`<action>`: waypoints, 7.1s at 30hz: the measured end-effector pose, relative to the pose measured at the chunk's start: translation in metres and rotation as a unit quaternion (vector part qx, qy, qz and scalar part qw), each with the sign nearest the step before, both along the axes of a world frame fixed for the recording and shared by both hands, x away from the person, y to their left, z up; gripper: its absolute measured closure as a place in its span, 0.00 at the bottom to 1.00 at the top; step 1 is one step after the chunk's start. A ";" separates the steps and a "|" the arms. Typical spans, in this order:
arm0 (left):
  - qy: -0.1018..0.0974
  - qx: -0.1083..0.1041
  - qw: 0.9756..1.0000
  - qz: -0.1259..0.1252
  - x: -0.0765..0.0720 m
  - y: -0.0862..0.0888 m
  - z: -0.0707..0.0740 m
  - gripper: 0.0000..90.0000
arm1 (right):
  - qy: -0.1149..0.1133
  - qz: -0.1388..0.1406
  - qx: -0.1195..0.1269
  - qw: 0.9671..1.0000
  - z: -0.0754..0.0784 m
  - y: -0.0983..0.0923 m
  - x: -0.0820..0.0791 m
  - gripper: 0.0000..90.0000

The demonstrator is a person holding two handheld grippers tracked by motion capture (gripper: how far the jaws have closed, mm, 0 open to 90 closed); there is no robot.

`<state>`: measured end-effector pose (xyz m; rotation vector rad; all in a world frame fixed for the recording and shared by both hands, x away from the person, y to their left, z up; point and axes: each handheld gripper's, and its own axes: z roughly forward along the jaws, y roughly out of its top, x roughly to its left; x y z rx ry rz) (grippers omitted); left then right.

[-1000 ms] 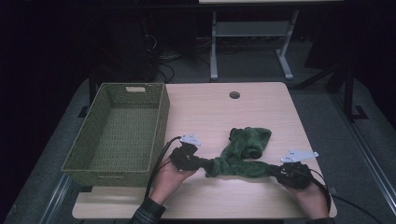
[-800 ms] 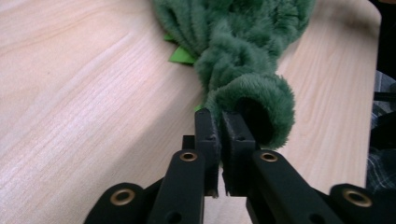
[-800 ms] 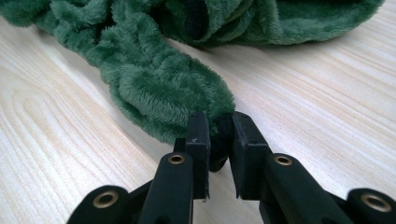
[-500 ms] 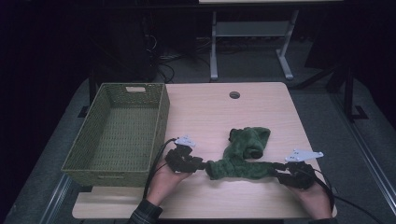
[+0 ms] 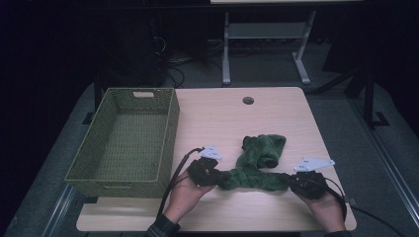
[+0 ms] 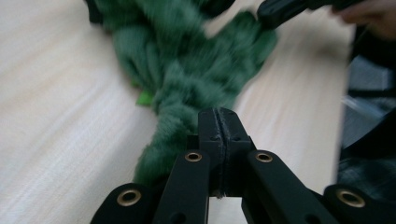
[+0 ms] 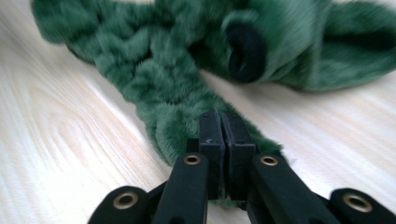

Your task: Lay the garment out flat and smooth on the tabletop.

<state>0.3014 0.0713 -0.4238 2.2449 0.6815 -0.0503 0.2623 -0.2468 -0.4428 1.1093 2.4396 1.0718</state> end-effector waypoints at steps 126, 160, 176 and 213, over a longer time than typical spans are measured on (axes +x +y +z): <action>0.010 0.048 0.995 0.085 0.074 0.025 -0.024 0.74 | 0.048 -0.017 -0.045 0.998 -0.014 0.003 0.098 0.84; -0.063 0.000 0.996 0.064 0.146 -0.019 0.026 0.51 | 0.049 -0.047 0.028 0.997 0.017 0.009 0.153 0.61; -0.009 0.052 0.999 0.009 0.187 -0.058 -0.014 0.52 | 0.076 -0.036 0.009 0.996 -0.017 0.036 0.179 0.65; -0.093 0.117 0.987 0.061 0.169 -0.016 -0.026 0.99 | 0.020 -0.032 -0.027 0.999 -0.019 0.036 0.181 0.97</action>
